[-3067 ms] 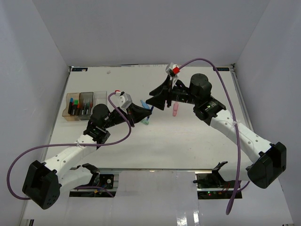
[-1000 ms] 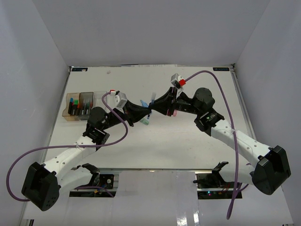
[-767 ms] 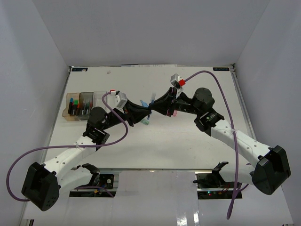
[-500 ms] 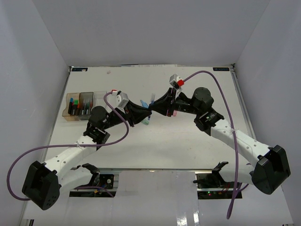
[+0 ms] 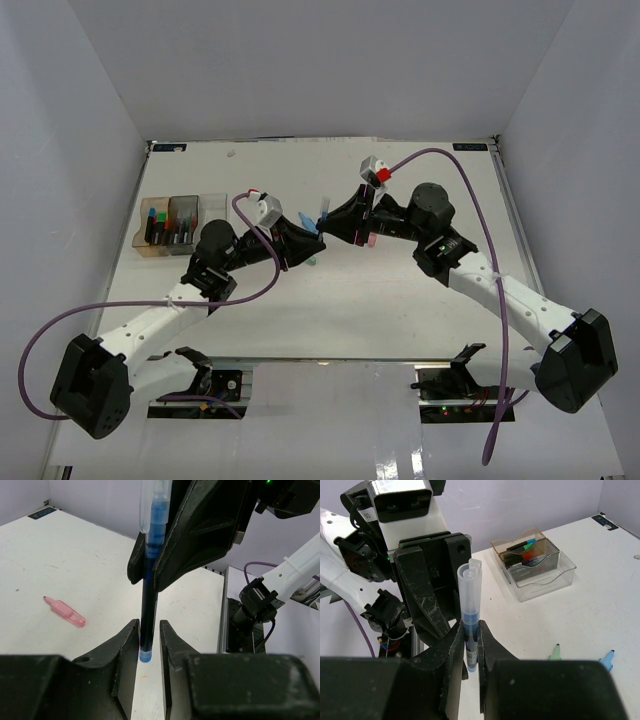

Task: Sort the stationery into containers
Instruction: Close the pen cap on the pen.

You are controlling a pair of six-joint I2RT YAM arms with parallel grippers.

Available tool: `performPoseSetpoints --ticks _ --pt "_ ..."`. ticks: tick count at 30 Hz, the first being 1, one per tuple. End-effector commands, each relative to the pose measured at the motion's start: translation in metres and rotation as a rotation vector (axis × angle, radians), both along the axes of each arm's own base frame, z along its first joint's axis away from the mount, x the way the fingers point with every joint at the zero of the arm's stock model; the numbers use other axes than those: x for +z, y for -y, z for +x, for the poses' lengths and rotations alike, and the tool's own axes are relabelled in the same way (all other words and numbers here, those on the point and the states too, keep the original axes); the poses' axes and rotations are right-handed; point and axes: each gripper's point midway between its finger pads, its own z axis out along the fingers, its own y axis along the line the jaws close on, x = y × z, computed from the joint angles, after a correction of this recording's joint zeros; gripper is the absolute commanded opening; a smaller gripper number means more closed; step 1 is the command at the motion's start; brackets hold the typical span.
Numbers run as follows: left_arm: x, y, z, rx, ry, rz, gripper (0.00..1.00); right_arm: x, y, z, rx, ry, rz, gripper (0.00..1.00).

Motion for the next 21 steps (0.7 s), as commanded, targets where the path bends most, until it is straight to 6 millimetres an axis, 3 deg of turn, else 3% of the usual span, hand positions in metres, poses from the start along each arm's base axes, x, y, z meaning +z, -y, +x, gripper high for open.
performPoseSetpoints --ticks 1,15,18,21 --pt "0.0087 0.0033 -0.0029 -0.032 0.022 0.008 0.33 0.0368 0.0024 0.0008 -0.014 0.099 0.063 0.08" --pt "0.0063 0.0050 -0.0037 -0.047 0.019 0.014 0.10 0.0382 0.0031 0.0003 -0.013 0.104 0.064 0.08" --pt "0.0087 0.0045 -0.0047 -0.049 0.032 0.007 0.09 0.0352 0.0027 -0.0004 -0.008 0.097 0.065 0.12" --pt "0.0108 0.0042 -0.0076 -0.058 0.041 -0.001 0.08 0.0302 0.0014 -0.0016 0.001 0.085 0.066 0.27"
